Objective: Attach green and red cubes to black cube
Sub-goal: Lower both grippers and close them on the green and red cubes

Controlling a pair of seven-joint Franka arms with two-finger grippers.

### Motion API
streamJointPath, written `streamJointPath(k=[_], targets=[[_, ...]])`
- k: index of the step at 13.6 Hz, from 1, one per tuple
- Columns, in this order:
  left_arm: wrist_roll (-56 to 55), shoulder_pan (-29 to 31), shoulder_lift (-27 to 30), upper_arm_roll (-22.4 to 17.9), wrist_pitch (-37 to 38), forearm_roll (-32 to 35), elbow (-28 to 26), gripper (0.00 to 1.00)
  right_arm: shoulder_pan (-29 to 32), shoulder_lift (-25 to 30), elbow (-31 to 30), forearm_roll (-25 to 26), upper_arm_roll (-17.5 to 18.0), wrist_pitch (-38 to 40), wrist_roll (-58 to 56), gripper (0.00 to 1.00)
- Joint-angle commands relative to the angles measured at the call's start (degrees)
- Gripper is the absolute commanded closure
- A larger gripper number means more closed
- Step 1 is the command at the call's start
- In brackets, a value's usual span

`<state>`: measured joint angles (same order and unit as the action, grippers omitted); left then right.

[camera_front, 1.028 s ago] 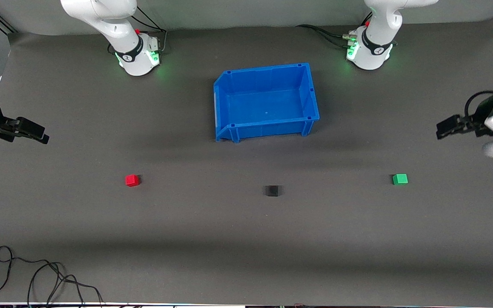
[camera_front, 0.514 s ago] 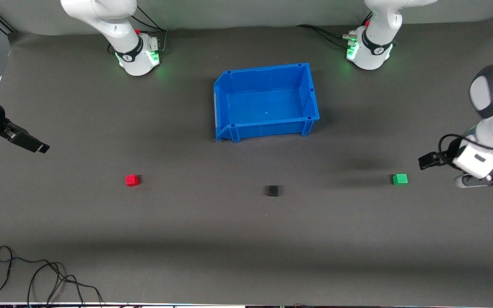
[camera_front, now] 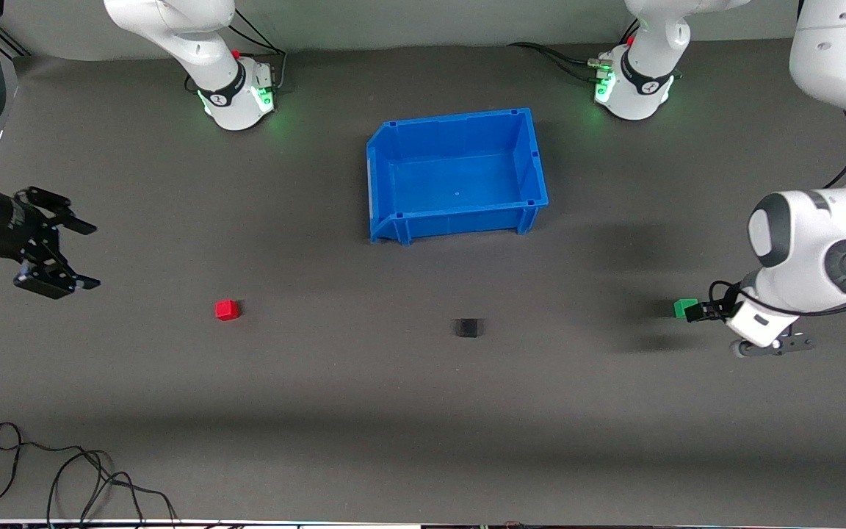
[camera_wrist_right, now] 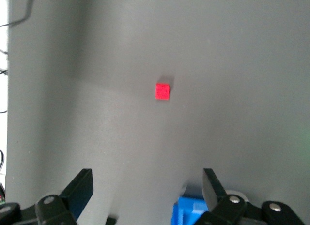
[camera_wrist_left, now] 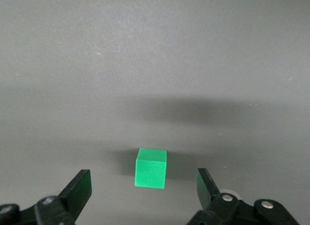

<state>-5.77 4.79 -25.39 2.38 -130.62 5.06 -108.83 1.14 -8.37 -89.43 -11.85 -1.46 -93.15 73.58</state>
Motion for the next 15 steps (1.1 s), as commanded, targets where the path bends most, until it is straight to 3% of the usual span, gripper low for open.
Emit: streamJointPath(k=[1, 4, 11, 15], targets=[[-1.3, -1.0, -2.5, 0.0, -0.1, 3.3, 1.3, 0.08, 1.8, -1.3, -4.3, -5.6, -0.3, -0.7, 2.6, 0.00], [0.4, -0.9, -4.3, 0.1, -0.1, 3.1, 1.1, 0.11, 2.9, -4.4, -7.6, -10.0, -0.6, -4.1, 1.9, 0.00], [4.0, 0.4, -8.6, 0.3, -1.0, 0.2, 2.4, 0.27, 2.8, -6.1, -27.1, -16.3, -0.7, -27.9, -14.6, 0.00], [3.9, 0.1, -9.3, 0.4, -0.7, 0.1, 3.7, 0.45, 2.8, -12.7, -29.5, -25.2, -0.7, -36.8, -26.3, 0.00]])
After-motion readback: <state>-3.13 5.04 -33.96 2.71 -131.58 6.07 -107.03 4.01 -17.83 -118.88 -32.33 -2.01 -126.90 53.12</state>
